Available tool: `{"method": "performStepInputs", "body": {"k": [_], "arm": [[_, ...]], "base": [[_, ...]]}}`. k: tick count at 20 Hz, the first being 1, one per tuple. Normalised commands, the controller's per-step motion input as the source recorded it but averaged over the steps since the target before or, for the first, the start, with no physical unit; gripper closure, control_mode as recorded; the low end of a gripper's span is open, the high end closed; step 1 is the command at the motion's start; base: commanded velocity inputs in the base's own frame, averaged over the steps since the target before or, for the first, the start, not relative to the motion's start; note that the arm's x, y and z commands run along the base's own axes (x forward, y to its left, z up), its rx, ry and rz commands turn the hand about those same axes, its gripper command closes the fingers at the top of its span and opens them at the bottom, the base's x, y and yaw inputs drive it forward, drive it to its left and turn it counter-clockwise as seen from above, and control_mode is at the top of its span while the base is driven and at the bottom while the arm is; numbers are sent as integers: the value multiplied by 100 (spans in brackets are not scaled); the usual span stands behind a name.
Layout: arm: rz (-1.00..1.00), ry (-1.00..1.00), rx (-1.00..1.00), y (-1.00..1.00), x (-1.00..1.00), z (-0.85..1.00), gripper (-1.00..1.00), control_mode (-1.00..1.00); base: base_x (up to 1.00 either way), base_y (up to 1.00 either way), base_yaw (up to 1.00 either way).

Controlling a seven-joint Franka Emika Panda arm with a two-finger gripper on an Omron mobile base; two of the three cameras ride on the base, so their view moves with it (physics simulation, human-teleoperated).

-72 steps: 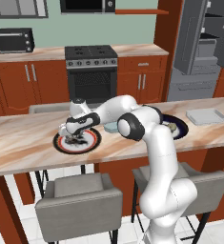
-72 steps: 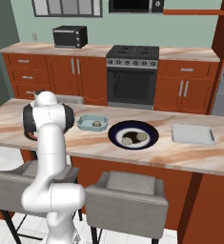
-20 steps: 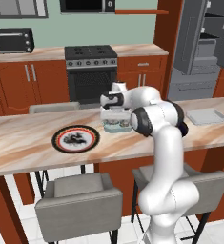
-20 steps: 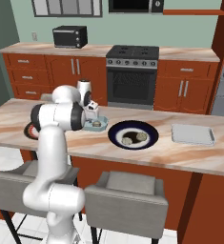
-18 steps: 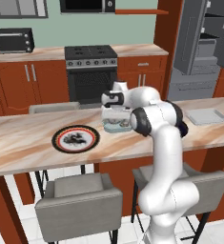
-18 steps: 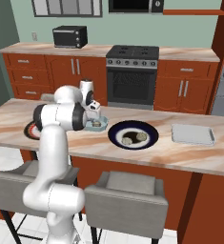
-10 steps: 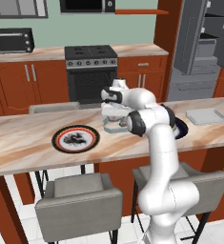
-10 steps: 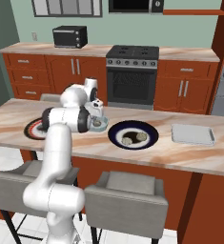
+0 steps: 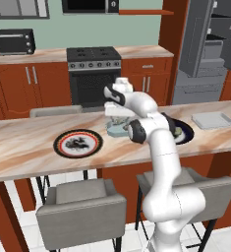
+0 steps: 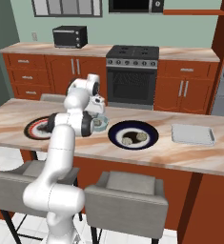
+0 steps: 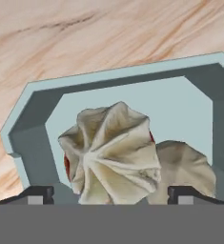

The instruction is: Place two dumplings into each of the tupperware containers and then place the containers in the fridge.

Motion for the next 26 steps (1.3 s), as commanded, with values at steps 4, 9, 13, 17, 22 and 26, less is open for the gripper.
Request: {"method": "performStepInputs", "body": {"k": [4, 9, 13, 17, 22, 26], "arm": [[-2, 0, 0, -12, -41, 0, -100, -100], [0, -4, 0, 3, -49, 0, -100, -100], [2, -3, 0, 39, -32, 0, -100, -100], [3, 0, 0, 42, -13, -8, -100, -100], [4, -11, 0, 8, -26, -28, -100, -100], [16, -31, 0, 0, -48, -38, -100, -100]], "base": [[0, 0, 0], [0, 0, 0], [0, 0, 0], [0, 0, 0], [0, 0, 0], [0, 0, 0]]}}
